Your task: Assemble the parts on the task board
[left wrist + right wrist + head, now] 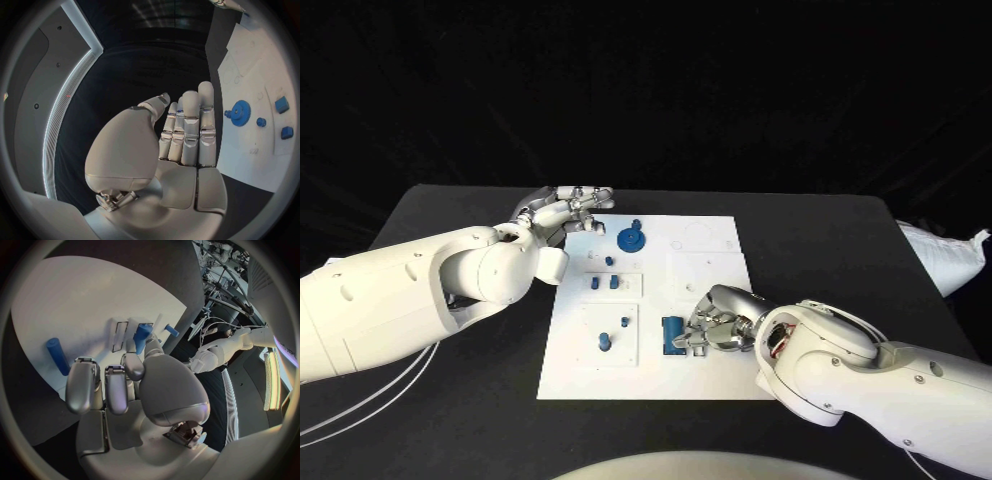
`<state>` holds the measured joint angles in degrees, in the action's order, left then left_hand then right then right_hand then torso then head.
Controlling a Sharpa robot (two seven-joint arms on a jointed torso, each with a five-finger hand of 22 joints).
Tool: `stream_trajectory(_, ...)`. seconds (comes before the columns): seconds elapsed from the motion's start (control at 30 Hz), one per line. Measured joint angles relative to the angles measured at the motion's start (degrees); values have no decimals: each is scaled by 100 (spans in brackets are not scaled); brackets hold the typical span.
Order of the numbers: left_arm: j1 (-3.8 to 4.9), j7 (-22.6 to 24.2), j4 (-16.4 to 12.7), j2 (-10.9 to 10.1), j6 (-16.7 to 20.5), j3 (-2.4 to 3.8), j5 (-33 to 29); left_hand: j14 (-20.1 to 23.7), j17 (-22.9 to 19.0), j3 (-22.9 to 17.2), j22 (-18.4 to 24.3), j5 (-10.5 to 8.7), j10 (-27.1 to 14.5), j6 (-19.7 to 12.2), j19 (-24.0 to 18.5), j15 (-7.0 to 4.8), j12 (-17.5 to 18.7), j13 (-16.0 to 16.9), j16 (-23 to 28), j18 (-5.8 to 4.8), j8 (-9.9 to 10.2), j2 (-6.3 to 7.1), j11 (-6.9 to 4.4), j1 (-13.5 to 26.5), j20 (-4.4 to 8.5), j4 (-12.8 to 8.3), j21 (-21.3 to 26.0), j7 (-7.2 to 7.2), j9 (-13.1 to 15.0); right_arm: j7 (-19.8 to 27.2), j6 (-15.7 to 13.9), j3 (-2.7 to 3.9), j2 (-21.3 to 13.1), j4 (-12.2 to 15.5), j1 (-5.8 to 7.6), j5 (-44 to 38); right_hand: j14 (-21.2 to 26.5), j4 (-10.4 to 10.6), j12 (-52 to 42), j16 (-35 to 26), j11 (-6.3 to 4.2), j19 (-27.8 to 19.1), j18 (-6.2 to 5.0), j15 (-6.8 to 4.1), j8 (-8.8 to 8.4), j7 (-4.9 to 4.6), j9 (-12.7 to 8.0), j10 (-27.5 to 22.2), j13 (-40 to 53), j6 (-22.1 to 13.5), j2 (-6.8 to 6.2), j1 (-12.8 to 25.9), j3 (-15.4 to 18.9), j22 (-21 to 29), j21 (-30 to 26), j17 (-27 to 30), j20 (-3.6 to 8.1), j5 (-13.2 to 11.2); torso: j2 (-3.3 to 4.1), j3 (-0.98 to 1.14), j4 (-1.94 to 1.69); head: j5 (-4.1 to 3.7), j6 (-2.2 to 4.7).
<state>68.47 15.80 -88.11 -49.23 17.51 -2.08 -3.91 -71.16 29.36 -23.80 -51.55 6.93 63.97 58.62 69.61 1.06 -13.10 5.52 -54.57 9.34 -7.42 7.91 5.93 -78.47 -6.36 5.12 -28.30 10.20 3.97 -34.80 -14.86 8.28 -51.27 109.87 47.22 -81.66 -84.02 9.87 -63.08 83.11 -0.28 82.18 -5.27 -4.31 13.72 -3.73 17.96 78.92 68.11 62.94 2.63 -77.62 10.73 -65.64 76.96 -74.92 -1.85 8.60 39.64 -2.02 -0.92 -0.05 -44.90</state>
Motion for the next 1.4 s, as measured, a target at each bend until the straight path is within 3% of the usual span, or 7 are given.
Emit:
stream_trajectory(0.33,-1,-5,-1,-10,-6,-1,2,0,0,0,0,0,0,0,0,0,0,0,0,0,0,0,0,0,0,0,0,0,0,1,-29,-5,-104,79,-6,-186,0,65,1,0,0,0,0,0,23,5,36,1,27,32,69,55,65,0,0,0,0,42,-2,2,3,3,5)
stream_trajectory(0.5,-3,-9,-5,-34,-11,-5,5,0,1,0,-1,0,0,0,0,0,0,0,0,0,0,0,0,0,0,0,0,0,0,84,-209,1,-490,322,-4,-114,0,137,24,25,-1,0,0,-1,-89,-87,3,0,9,-166,23,148,103,1,0,1,-1,197,-4,4,14,-30,18)
stream_trajectory(0.57,-5,-11,-6,-42,-12,-7,5,0,1,0,-1,0,0,0,0,0,0,0,0,0,0,0,0,0,0,0,0,0,0,165,-261,2,-685,393,22,-66,0,44,35,58,-1,-1,0,0,-148,-80,-18,0,36,-220,137,28,-53,-22,0,1,-1,307,-5,2,18,-54,24)
stream_trajectory(0.67,-5,-13,-10,-54,-13,-8,7,0,1,0,-1,0,0,0,0,0,0,0,0,0,0,0,0,0,0,0,0,0,0,283,-318,14,-982,469,77,-37,0,-54,118,60,19,-1,0,1,-223,-106,-55,-19,15,-247,187,-130,-152,-46,0,1,-1,316,-6,1,20,-86,33)
stream_trajectory(0.93,-8,-16,-15,-83,-17,-11,18,0,1,0,-1,0,0,0,0,0,0,0,0,0,0,0,0,0,0,0,0,-1,0,385,-333,14,-1411,512,109,-244,0,-12,199,60,47,-1,-1,2,-300,-125,-105,-46,-64,-266,173,-187,-155,-46,0,1,-1,269,-4,2,40,-155,65)
stream_trajectory(1.2,-16,-19,-18,-83,-28,-12,25,0,1,0,-1,0,0,0,0,0,0,0,0,0,0,0,0,0,0,0,0,0,0,311,-194,13,-1496,437,106,-625,0,74,241,60,47,-1,-1,3,-333,-110,-128,-45,-81,-187,134,-148,-165,-46,0,1,-1,416,0,4,45,-273,96)
stream_trajectory(1.4,-21,-23,-21,-92,-35,-14,28,0,-4,0,-1,0,1,0,0,0,0,0,0,0,0,0,0,0,0,0,0,-1,0,231,-39,13,-1406,340,52,-825,-1,213,257,59,47,-1,-1,2,-362,-122,-146,-45,-91,-115,54,13,-127,-45,0,2,-1,416,2,4,39,-262,81)
